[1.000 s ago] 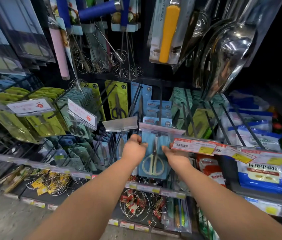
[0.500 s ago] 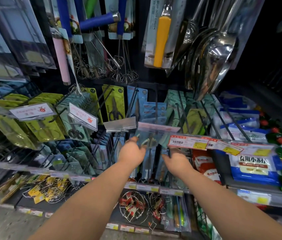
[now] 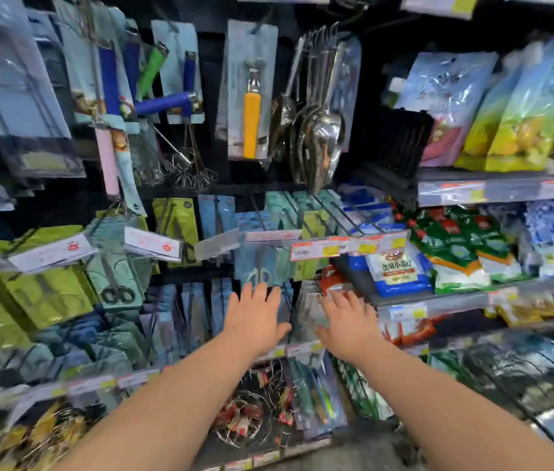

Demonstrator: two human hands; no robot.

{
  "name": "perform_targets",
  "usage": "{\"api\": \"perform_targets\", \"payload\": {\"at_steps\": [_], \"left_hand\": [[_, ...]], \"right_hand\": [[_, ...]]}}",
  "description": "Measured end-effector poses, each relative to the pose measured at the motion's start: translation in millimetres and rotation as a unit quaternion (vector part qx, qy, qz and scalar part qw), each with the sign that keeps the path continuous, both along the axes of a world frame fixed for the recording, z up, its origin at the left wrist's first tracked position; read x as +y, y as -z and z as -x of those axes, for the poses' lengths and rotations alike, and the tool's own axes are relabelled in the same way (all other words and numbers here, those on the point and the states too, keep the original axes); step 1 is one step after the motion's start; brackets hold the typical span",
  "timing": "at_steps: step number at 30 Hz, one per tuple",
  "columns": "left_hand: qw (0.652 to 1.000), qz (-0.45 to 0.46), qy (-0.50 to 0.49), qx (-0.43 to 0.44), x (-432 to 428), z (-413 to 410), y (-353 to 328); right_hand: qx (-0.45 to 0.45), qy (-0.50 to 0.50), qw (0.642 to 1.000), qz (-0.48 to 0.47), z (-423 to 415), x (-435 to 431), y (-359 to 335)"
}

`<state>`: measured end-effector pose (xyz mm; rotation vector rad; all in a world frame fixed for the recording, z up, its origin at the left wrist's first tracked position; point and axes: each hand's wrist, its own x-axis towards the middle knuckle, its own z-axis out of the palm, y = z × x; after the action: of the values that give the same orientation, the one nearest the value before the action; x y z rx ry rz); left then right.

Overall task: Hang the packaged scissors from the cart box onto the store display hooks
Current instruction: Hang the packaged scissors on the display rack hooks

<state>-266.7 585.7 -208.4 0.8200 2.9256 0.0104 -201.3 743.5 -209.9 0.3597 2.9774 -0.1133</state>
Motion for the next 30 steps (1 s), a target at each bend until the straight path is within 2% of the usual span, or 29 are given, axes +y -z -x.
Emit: {"api": "perform_targets", "payload": {"at_steps": [9,18,25,30], "left_hand": [[0.987,-0.016,0.159,0.011,73,-71,-12],[0.946,0.006,0.324,0.006,199,-181,-16],[0.910,0.015,0.415,-0.007,313,-282,-1],[0.896,0.025,0.443,-0.021,386,-350,14]], "right_hand": [[-0.002,0.142,0.989,-0.032,-121,44,-14],[-0.004,0.325,0.946,-0.010,-267,130,-13],[-0.028,0.400,0.916,-0.005,-391,209,4],[-0.034,0.438,0.898,0.016,-467,273,16]]}}
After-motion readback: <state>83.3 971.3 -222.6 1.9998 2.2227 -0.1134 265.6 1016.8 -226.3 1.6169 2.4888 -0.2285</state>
